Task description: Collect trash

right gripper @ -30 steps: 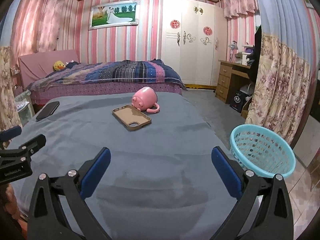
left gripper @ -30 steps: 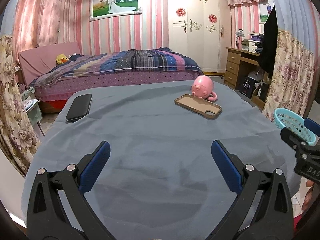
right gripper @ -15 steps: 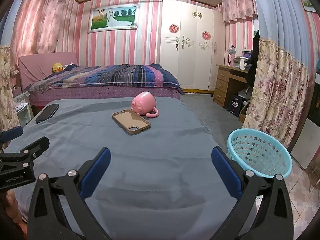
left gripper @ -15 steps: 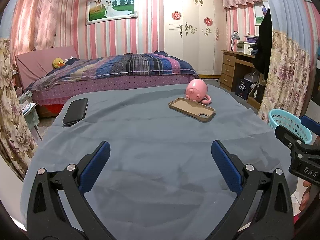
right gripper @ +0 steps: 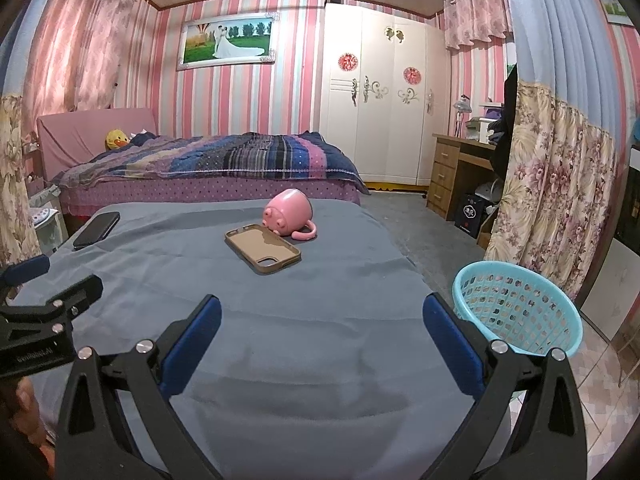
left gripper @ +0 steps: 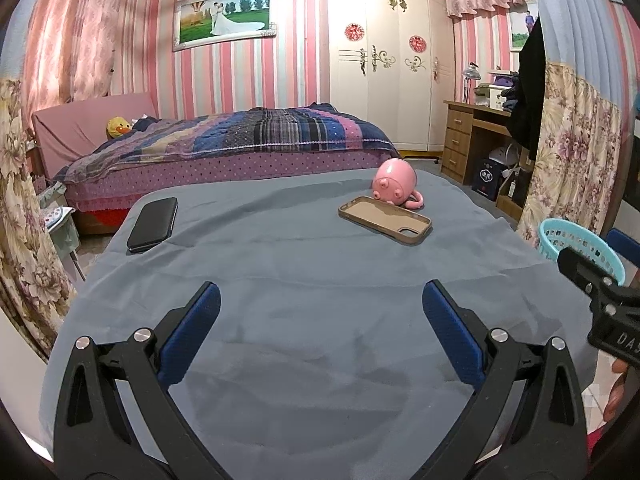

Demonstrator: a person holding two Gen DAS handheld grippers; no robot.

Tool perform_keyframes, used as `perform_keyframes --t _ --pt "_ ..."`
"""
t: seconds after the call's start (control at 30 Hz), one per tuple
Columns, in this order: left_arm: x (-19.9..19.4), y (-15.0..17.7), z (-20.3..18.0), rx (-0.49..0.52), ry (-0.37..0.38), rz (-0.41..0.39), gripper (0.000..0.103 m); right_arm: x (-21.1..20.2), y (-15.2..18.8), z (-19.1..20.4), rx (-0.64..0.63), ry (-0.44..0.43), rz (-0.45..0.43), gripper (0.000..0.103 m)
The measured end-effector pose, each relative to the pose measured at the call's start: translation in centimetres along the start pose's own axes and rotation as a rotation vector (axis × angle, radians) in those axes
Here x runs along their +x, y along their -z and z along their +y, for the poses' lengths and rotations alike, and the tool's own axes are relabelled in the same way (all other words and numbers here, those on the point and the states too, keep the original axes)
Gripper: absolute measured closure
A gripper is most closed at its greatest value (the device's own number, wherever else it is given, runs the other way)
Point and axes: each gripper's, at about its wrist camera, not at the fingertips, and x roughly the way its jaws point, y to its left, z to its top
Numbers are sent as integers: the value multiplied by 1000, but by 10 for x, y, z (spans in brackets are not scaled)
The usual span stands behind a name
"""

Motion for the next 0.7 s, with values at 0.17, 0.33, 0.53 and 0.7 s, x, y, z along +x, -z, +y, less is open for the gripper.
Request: perform_keyframes --t 0.17,0.33,0.53,0.7 --pt "-3 0 -2 13 -8 -15 5 2 -1 -4 15 -2 5 5" --pt "-4 1 -1 10 -2 -14 5 3 -2 -6 16 2 5 5" --pt "-4 2 -2 17 0 -17 5 4 -2 -7 16 5 6 5" --pt "-4 2 -2 16 0 -17 5 4 -1 -8 16 8 4 5"
